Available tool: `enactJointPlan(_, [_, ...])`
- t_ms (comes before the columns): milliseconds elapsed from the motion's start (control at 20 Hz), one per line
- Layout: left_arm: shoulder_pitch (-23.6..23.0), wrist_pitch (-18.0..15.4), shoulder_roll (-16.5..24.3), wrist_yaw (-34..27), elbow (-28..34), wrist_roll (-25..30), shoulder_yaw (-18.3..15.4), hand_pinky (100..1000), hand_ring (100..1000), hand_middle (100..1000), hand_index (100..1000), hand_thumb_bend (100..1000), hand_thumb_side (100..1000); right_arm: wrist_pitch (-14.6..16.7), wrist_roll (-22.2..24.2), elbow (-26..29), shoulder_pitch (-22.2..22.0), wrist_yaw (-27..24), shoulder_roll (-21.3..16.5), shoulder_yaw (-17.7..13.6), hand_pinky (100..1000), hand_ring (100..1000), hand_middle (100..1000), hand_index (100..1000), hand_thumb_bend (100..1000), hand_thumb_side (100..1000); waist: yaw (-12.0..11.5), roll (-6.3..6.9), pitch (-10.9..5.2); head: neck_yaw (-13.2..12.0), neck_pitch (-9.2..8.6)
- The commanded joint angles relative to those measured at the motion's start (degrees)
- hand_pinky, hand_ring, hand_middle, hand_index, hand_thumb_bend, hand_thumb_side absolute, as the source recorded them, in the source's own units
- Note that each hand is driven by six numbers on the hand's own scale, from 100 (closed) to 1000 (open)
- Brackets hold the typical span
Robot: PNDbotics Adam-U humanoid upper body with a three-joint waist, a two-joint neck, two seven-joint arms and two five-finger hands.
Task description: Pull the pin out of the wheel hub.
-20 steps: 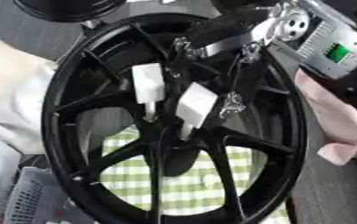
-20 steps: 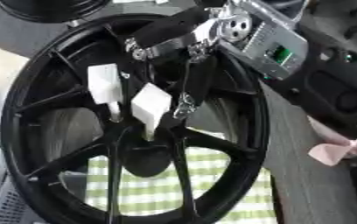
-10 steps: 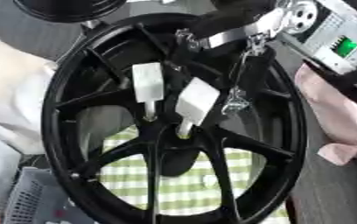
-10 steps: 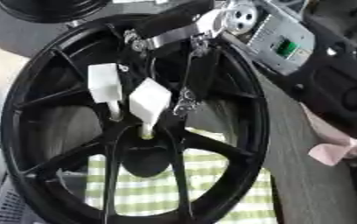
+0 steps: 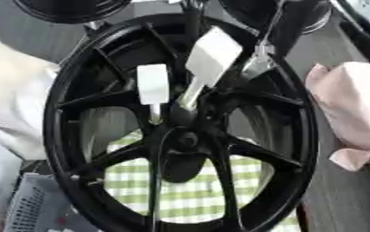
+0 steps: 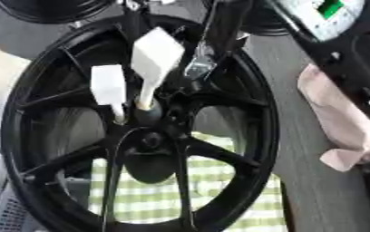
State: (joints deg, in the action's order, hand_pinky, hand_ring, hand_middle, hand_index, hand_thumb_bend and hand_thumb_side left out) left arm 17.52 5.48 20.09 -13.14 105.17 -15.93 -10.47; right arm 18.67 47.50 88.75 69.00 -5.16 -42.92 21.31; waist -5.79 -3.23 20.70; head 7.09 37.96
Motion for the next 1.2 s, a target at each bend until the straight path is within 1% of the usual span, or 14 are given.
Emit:
enactJointPlan(50, [0.02,-0.11,1.0,0.2,0.95,-0.59,-0.89,657,731,583,714,697,496,0.66,-2.36,-0.28,-1.07,-0.84,-5.15,-5.68,767,528,365,503,429,100,0.51,0.57,-1.63,-0.74,0.21])
enactJointPlan(200, [-0.27,-0.22,1.07,0.29,1.05,-1.1,-1.35,657,731,583,714,698,496,0.66,-5.27,-0.06,-5.34,-2.22,-9.74,-10.4,766,526,367,505,430,100,1.39,0.94,-1.62,-1.65,0.17])
enactJointPlan(400, [-0.77,-0.4,1.26,0.47,1.18,-2.04,-2.29,657,731,583,714,700,495,-0.39,-9.17,-3.32,-11.62,-4.7,-15.82,-16.75,771,520,368,506,425,100,3.31,1.78,-1.41,-3.34,-0.09])
enactJointPlan(550, [-1.09,-0.53,1.32,0.53,1.25,-2.81,-2.99,656,731,583,714,700,495,-1.95,-12.13,-7.74,-16.42,-6.57,-17.72,-21.56,780,520,385,523,427,100,4.95,2.48,-1.19,-4.84,-0.37])
enactJointPlan(700, [-1.44,-0.66,1.35,0.65,1.32,-3.61,-3.77,656,731,583,714,702,495,-4.11,-15.11,-12.44,-21.26,-4.89,-17.42,-26.4,794,534,420,557,441,100,6.89,3.23,-0.99,-6.66,-0.51])
enactJointPlan(750, [-1.5,-0.68,1.36,0.69,1.34,-3.77,-3.88,656,731,583,714,702,495,-5.08,-16.16,-14.14,-22.96,-3.93,-17.17,-28.1,805,556,457,592,456,100,7.15,3.37,-0.98,-6.94,-0.53])
enactJointPlan(800, [-1.56,-0.69,1.39,0.72,1.35,-3.95,-4.02,656,731,583,714,702,495,-6.1,-17.23,-15.88,-24.7,-2.9,-16.79,-29.84,809,565,470,607,463,110,7.43,3.5,-0.96,-7.27,-0.57])
enactJointPlan(900, [-1.6,-0.69,1.49,0.76,1.34,-4.17,-4.15,656,731,583,714,702,495,-7.55,-19.28,-19.2,-28.03,-0.88,-16.17,-33.17,834,617,558,685,508,181,7.69,3.67,-0.91,-7.67,-0.59])
enactJointPlan(950, [-1.58,-0.68,1.54,0.78,1.33,-4.21,-4.17,655,731,583,714,703,495,-7.93,-20.25,-20.79,-29.62,0.09,-15.77,-34.76,861,683,658,750,573,246,7.77,3.73,-0.88,-7.77,-0.55])
enactJointPlan(1000, [-1.55,-0.67,1.57,0.75,1.32,-4.23,-4.15,655,731,583,714,704,495,-7.94,-21.22,-22.12,-31.19,1.05,-15.21,-36.32,887,742,745,814,647,295,7.8,3.79,-0.86,-7.86,-0.54])
enactJointPlan(1100, [-1.49,-0.65,1.6,0.76,1.28,-4.17,-4.06,655,731,583,714,705,496,-7.17,-23.18,-22.75,-34.38,3.01,-13.55,-39.52,915,777,783,846,716,321,7.72,3.88,-0.9,-7.88,-0.54])
enactJointPlan(1200, [-1.4,-0.61,1.56,0.79,1.26,-4.02,-3.91,655,731,583,714,706,495,-6.07,-25.09,-21.19,-37.48,4.04,-11.61,-42.62,922,782,791,849,738,345,7.41,3.88,-1.03,-7.7,-0.46])
